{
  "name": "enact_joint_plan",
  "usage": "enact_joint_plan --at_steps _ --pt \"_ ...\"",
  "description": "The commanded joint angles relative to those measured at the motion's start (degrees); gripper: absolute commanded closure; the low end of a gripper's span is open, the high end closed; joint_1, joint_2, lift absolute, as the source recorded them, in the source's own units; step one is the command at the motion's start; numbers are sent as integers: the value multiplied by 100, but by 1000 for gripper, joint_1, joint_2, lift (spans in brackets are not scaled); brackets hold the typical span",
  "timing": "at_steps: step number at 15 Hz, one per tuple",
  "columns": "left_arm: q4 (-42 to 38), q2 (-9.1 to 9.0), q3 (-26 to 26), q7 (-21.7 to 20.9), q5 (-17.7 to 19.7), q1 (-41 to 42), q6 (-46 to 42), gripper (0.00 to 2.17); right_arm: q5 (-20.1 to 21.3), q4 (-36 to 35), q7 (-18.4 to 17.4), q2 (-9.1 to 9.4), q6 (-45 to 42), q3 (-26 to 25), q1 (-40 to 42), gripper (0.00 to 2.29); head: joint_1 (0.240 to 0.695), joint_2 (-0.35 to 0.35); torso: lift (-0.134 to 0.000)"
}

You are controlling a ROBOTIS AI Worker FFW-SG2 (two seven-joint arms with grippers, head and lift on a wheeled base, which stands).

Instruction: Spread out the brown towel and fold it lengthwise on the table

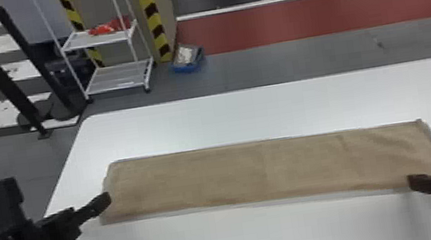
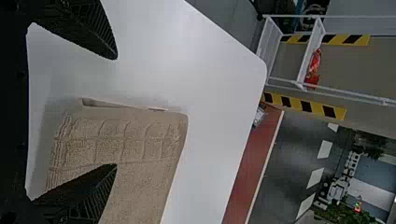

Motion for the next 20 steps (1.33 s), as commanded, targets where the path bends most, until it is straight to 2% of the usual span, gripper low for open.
enact_joint_plan --at_steps 1,2,5,7,8,10,12,13,14,15,16,18,20 --pt "3 -7 -5 -3 3 6 0 60 -12 17 -1 0 -116 -58 3 188 695 132 -125" --pt "3 -16 -5 -3 -6 -3 0 60 -65 -18 -1 18 -187 -137 3 184 695 130 -125" --pt "-138 -25 22 -73 12 41 -140 56 -724 -800 -1 246 -222 -603 143 178 695 120 -125" --pt "-94 -51 13 -117 12 164 -879 49 -1058 -1196 -27 409 -450 -805 363 171 695 121 -125" --pt "3 -78 -5 -275 12 261 -1441 49 -1234 -1301 -115 409 -855 -884 565 171 695 124 -125" --pt "231 -139 -136 -521 29 524 -2971 53 -1638 -1301 -528 409 -2050 -990 1013 171 695 128 -125" --pt "548 -139 -497 -451 12 770 -4728 53 -2043 -1205 -942 409 -3245 -1043 1418 171 695 115 -125" --pt "855 -104 -831 -214 -50 902 -6152 53 -2139 -1143 -1029 409 -3650 -1051 1558 171 695 108 -125" --pt "1110 -25 -1200 6 -278 1016 -7260 53 -2254 -1073 -1109 409 -3948 -1043 1681 174 695 106 -125" --pt "1277 89 -1622 402 -674 1148 -8033 49 -2280 -1029 -1240 409 -4247 -990 1813 174 695 104 -125" --pt "1286 160 -1912 630 -849 1271 -8226 49 -2280 -967 -1328 409 -4687 -928 1954 174 695 98 -125" --pt "1260 160 -2052 683 -858 1368 -8033 49 -2236 -879 -1592 409 -5249 -674 2173 178 695 64 -125" --pt "1119 160 -1964 639 -867 1394 -7611 49 -1999 -836 -2181 409 -5917 -129 2428 178 695 33 -125"
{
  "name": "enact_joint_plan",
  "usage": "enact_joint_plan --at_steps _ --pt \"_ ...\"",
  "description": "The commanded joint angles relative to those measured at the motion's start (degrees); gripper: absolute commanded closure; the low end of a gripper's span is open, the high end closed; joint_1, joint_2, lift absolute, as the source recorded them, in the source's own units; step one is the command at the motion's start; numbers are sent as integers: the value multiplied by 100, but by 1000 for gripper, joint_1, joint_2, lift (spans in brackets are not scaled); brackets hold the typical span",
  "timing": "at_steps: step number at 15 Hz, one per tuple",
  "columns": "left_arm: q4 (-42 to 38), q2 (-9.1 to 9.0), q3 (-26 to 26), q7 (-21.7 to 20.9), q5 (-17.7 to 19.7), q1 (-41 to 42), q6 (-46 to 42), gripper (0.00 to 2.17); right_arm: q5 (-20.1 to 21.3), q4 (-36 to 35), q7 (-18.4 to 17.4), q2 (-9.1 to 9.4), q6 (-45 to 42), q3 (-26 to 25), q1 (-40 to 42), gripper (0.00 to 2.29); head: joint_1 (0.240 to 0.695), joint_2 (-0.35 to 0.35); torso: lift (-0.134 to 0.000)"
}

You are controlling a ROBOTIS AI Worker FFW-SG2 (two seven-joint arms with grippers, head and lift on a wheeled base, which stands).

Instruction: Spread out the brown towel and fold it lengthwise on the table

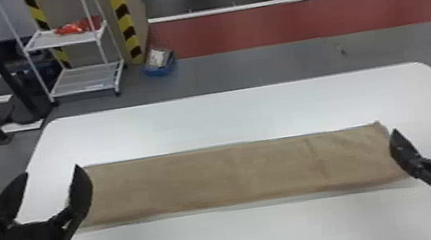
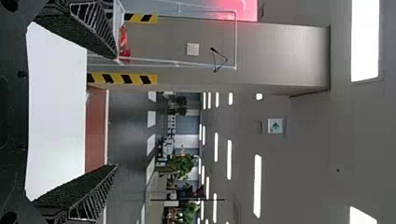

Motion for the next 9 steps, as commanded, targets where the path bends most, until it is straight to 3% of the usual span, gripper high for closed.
enact_joint_plan --at_steps 1,5,7,9 --pt "-204 -1 135 -121 -9 83 460 49 223 91 -322 5 -704 638 241 178 695 37 -125" --pt "-520 -71 345 -306 -9 320 1180 49 188 566 -629 5 -1724 1262 285 181 695 124 -125" --pt "-757 -80 372 -359 -61 364 1725 49 170 663 -858 5 -1759 1482 321 181 695 166 -125" --pt "-775 -124 319 -341 -70 364 1690 49 206 672 -1078 5 -1618 1667 356 181 695 178 -125"
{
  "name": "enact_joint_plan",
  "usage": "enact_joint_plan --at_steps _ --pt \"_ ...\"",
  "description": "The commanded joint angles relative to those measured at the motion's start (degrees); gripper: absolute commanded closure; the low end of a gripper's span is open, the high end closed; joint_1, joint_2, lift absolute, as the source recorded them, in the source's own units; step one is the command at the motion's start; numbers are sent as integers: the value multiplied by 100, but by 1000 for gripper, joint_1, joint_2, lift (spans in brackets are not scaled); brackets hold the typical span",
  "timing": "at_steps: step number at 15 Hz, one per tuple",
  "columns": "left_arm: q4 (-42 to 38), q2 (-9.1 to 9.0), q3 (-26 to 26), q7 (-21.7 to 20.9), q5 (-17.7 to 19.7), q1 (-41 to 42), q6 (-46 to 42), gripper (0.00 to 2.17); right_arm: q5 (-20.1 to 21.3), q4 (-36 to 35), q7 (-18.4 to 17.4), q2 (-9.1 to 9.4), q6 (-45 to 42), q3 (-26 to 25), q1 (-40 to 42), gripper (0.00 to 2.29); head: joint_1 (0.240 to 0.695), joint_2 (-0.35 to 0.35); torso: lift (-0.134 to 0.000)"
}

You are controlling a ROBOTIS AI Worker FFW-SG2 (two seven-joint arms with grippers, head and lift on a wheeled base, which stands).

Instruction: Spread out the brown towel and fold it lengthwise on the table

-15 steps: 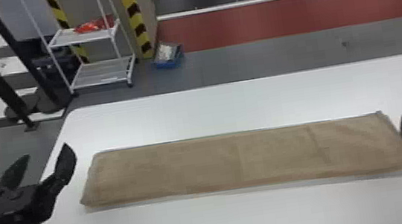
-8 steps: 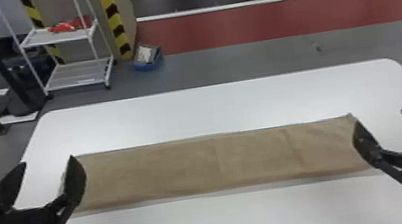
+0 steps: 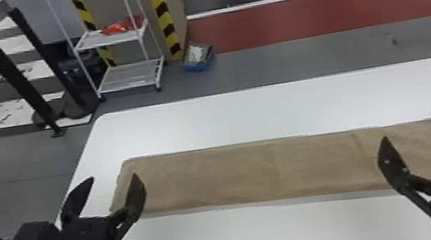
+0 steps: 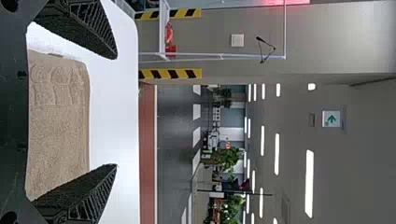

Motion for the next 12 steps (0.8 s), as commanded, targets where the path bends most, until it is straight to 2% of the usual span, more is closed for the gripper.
enact_joint_plan --at_steps 1,3,12 --pt "-28 -27 -43 17 -9 -3 15 49 15 4 -64 5 203 163 25 181 695 182 -125" --pt "-28 -53 -51 17 0 15 -38 49 24 -172 -170 5 660 251 34 181 695 192 -125" --pt "-19 -62 -34 96 0 68 -161 49 24 -224 -143 5 678 295 78 181 695 212 -125"
